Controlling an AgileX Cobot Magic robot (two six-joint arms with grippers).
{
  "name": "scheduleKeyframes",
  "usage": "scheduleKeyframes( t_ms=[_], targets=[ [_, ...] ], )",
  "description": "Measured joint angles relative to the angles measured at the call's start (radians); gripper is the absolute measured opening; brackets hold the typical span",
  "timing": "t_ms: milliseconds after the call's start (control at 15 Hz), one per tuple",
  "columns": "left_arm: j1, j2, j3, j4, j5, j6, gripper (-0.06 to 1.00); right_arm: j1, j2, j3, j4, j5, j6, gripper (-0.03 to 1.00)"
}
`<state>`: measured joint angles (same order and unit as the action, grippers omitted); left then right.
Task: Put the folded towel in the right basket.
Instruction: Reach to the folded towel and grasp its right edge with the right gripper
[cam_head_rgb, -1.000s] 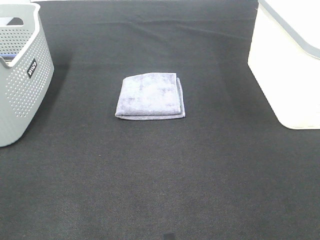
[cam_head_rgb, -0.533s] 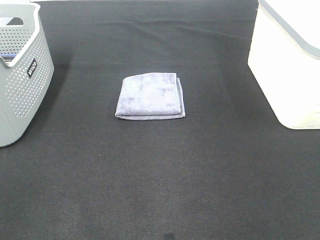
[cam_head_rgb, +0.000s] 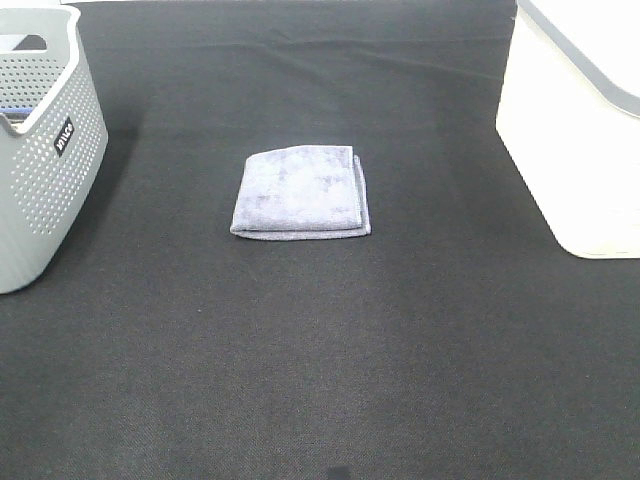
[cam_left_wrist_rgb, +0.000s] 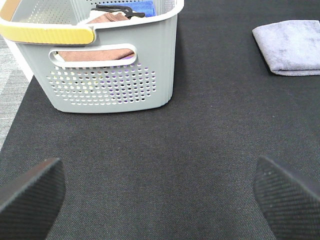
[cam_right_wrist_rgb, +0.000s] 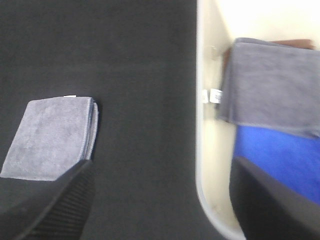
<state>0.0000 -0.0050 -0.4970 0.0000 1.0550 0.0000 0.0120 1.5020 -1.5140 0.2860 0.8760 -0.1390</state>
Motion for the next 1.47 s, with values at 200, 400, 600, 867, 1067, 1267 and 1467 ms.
scheduleKeyframes(
  t_ms=[200, 400, 600, 867, 1067, 1267, 1467],
  targets=[
    [0.0, 0.0, 0.0, 0.0, 0.0, 0.0, 0.97, 0.027, 0.257, -0.237, 0.049, 0.086, -0.007, 0.71],
    [0.0, 0.0, 0.0, 0.0, 0.0, 0.0, 0.97, 0.116, 0.475, -0.439, 0.059, 0.181, -0.01, 0.71],
    [0.0, 0.0, 0.0, 0.0, 0.0, 0.0, 0.97, 0.166, 0.675, -0.589, 0.134, 0.253, -0.01, 0.71],
    [0.0, 0.0, 0.0, 0.0, 0.0, 0.0, 0.97, 0.183, 0.836, -0.655, 0.248, 0.278, -0.01, 0.71],
    [0.0, 0.0, 0.0, 0.0, 0.0, 0.0, 0.97, 0.196, 0.958, -0.696, 0.323, 0.311, -0.017, 0.72],
    [0.0, 0.0, 0.0, 0.0, 0.0, 0.0, 0.97, 0.197, 1.059, -0.745, 0.396, 0.334, -0.035, 0.77],
    [0.0, 0.0, 0.0, 0.0, 0.0, 0.0, 0.97, 0.197, 1.153, -0.81, 0.434, 0.34, -0.045, 0.78]
  ],
)
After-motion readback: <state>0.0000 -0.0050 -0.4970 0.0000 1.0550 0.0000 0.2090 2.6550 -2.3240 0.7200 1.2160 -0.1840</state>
